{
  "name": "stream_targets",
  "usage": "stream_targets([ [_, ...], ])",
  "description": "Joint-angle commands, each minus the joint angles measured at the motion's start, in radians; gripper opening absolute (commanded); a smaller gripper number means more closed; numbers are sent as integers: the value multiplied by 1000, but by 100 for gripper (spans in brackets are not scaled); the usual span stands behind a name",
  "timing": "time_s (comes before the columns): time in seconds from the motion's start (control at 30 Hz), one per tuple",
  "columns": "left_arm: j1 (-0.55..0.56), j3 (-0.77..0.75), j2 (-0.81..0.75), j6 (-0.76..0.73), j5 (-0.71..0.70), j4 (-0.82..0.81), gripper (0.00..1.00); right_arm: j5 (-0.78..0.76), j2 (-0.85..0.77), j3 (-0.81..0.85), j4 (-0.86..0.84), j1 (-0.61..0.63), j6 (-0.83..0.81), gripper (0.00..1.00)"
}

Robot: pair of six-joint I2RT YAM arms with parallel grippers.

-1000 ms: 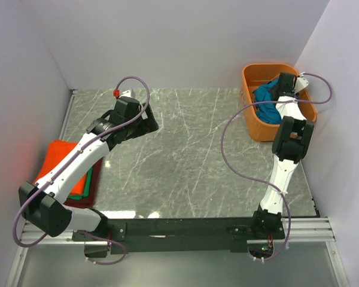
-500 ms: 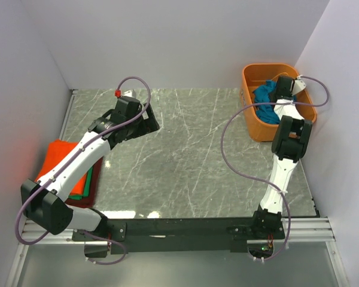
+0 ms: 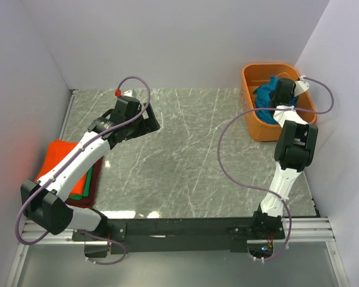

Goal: Fold and stack the t-shirts
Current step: Grab the tshirt from the pile

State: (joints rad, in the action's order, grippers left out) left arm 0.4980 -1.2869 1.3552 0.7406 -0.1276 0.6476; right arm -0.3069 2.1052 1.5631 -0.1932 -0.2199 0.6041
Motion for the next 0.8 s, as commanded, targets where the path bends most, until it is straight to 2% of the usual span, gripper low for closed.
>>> stream_targets([
  [0.0, -4, -2, -10, -21, 14, -40, 99, -72, -126, -47, -133, 24, -30, 0],
  [0.2, -4, 14, -24, -20, 23, -46, 99, -123, -235, -93, -164, 54, -44, 0],
  [0.57, -4, 34, -50, -15, 37, -57, 99, -224, -428, -51, -97, 128, -107, 0],
  [0.77, -4, 40, -65, -14, 37, -62, 99, -210, -484, 73, -35, 137, -139, 0],
])
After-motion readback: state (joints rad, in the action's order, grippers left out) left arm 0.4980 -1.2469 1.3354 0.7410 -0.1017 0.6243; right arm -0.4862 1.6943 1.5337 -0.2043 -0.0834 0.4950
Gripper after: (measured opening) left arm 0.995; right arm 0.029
